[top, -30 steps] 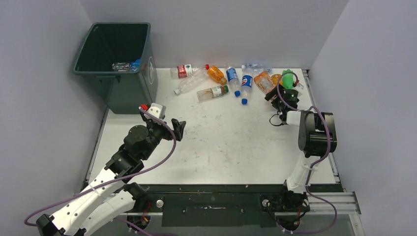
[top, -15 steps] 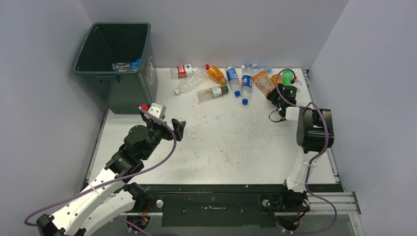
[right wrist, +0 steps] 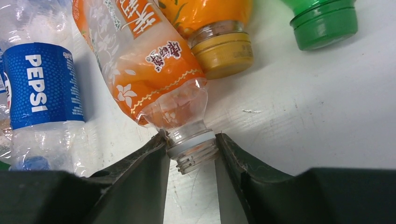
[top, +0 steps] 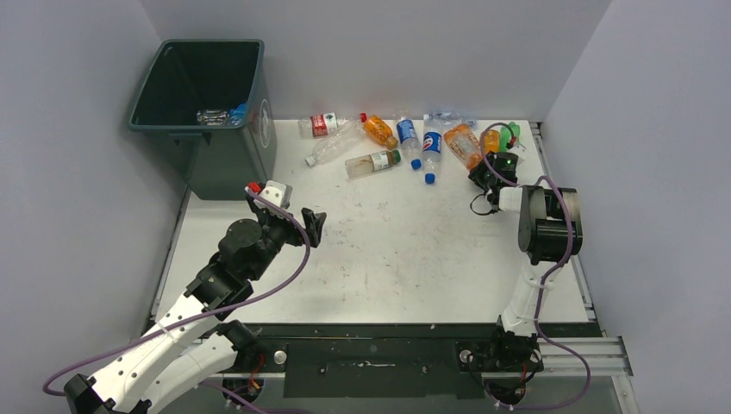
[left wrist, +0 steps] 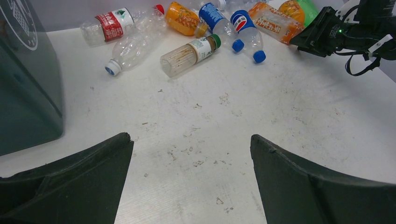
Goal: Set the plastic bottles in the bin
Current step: Pick up the plastic bottle at the center of the board.
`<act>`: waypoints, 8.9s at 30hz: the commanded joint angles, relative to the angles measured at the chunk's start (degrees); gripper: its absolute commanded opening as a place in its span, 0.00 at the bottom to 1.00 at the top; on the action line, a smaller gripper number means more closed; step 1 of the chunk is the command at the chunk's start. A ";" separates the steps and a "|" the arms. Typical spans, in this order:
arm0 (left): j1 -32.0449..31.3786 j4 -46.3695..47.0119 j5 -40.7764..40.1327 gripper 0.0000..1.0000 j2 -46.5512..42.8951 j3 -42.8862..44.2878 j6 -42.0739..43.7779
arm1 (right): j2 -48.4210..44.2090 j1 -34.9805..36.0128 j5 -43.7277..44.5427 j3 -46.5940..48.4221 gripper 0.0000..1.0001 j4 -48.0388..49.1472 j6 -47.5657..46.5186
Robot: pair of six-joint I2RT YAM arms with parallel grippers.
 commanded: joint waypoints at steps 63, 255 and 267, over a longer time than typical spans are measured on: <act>-25.80 12.73 -2.46 0.89 23.49 7.32 85.40 | -62.87 36.59 -22.11 1.08 0.05 -63.73 -9.68; -17.43 6.70 33.40 0.76 30.07 42.77 -7.55 | -82.45 56.80 -5.51 -27.18 0.24 -14.71 -17.32; -17.46 7.13 34.49 0.50 31.86 42.51 -9.26 | -82.23 56.74 -6.28 -27.27 0.23 -13.34 -16.37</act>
